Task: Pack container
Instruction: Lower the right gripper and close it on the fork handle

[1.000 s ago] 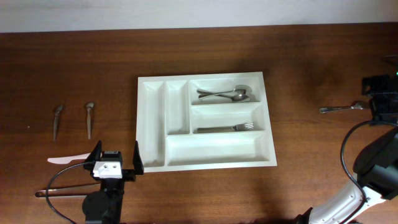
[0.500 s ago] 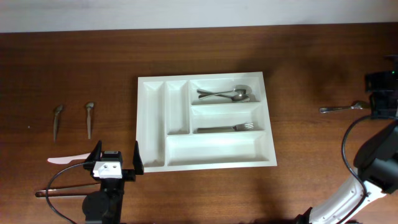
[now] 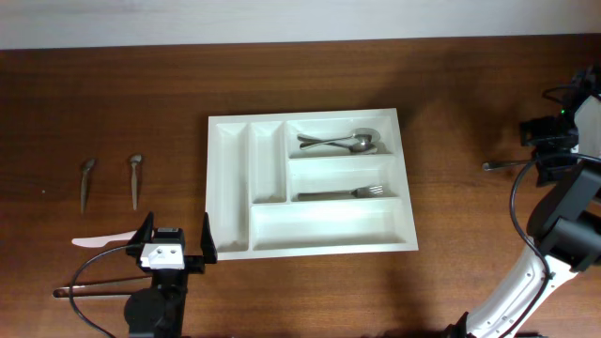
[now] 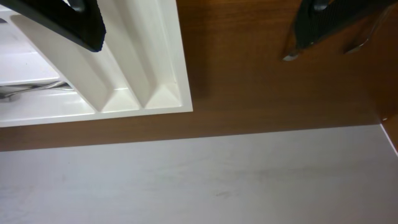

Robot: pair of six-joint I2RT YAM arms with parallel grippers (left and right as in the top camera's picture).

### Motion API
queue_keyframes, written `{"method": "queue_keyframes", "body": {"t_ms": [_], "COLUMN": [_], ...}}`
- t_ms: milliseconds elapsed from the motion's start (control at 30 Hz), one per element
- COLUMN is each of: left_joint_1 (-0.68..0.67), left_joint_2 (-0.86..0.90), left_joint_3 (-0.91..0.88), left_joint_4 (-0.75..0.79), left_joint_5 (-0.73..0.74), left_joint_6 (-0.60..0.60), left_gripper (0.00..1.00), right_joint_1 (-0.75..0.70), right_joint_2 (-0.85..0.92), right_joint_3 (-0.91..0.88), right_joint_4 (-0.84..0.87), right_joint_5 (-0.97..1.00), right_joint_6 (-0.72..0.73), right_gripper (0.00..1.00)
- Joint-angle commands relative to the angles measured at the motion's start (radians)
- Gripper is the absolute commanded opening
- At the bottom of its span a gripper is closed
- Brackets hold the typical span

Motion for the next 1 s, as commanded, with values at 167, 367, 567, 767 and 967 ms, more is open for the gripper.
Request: {"method": "queue_keyframes", "body": {"t_ms": [167, 367, 567, 767, 967], "left_joint_1": [-0.003, -0.003, -0.003, -0.003, -0.003], "left_joint_2": [-0.006, -0.006, -0.006, -0.006, -0.006], "left_joint_3": [-0.003, -0.003, -0.003, -0.003, -0.003], "left_joint_4": [-0.005, -0.005, -0.005, -0.005, -0.005], "left_joint_5": [-0.003, -0.003, -0.003, -0.002, -0.003], "left_joint_6": [0.016, 0.016, 0.016, 0.016, 0.016], "left_gripper": [0.99, 0.99, 0.99, 0.99, 0.99], "right_joint_1": [0.004, 0.004, 0.004, 0.004, 0.004], "right_joint_2": [0.031, 0.079, 0.085, 0.095, 0.119], "right_joint_3": [-0.005, -0.005, -0.005, -0.005, -0.005], "right_joint_4": [0.024, 0.021, 0.029, 0.029, 0.029], "right_joint_5": [0.002, -0.004, -0.002, 0.002, 0.002], "right_joint_6": [0.002, 0.001, 0.001, 0.000, -0.018], "right_gripper": [1.00, 1.00, 1.00, 0.98, 1.00]}}
